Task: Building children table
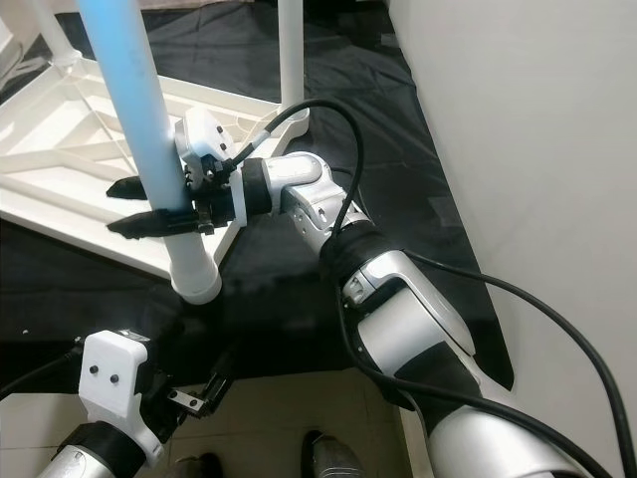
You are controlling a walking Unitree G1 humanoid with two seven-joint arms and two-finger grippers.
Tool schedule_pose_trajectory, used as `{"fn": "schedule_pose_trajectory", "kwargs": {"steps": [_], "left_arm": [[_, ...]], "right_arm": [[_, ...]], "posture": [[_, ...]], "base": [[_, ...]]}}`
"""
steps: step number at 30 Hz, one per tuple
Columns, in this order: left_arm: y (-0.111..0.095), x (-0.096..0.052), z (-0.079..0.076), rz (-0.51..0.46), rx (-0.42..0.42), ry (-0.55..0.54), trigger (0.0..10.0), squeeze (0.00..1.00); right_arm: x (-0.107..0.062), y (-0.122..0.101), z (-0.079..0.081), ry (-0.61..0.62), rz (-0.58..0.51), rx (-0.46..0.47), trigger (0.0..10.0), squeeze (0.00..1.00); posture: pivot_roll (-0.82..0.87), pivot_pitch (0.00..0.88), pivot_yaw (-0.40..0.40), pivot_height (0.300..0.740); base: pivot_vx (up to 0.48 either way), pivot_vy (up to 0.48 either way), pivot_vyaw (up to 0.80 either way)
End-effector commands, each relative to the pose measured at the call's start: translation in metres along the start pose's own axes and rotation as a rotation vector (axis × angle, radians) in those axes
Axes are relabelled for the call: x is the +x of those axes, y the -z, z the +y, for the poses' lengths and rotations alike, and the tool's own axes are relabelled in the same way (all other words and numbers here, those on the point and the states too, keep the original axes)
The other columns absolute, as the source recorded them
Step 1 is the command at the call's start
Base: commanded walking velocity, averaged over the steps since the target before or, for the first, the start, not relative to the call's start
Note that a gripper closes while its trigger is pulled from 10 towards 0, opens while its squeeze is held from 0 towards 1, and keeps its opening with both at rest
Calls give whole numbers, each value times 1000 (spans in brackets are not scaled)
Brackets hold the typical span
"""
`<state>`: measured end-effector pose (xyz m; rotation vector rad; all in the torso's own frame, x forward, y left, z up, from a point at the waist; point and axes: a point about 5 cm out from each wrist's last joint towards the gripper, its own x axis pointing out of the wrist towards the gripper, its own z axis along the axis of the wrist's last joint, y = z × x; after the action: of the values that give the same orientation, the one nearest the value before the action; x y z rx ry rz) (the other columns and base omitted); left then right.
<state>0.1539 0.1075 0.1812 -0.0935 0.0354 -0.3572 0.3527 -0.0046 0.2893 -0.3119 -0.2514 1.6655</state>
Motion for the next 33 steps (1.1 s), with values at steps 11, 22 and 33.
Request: {"fn": "schedule_pose_trajectory", "kwargs": {"steps": [11,22,33], "left_arm": [[6,0,7,31,19,-28,10000,0],[6,-1,12,31,31,-63,10000,0],[7,0,13,36,35,-62,10000,0]], "right_arm": [[-27,55,-23,525,505,57,10000,0],[-39,37,-49,1031,402,257,10000,0],[-58,27,-59,1502,394,282,10000,0]], "posture": [[59,299,-36,734],[67,302,-40,734],[66,302,-40,734]], "base": [[0,0,0],[0,0,0],[0,0,0]]}}
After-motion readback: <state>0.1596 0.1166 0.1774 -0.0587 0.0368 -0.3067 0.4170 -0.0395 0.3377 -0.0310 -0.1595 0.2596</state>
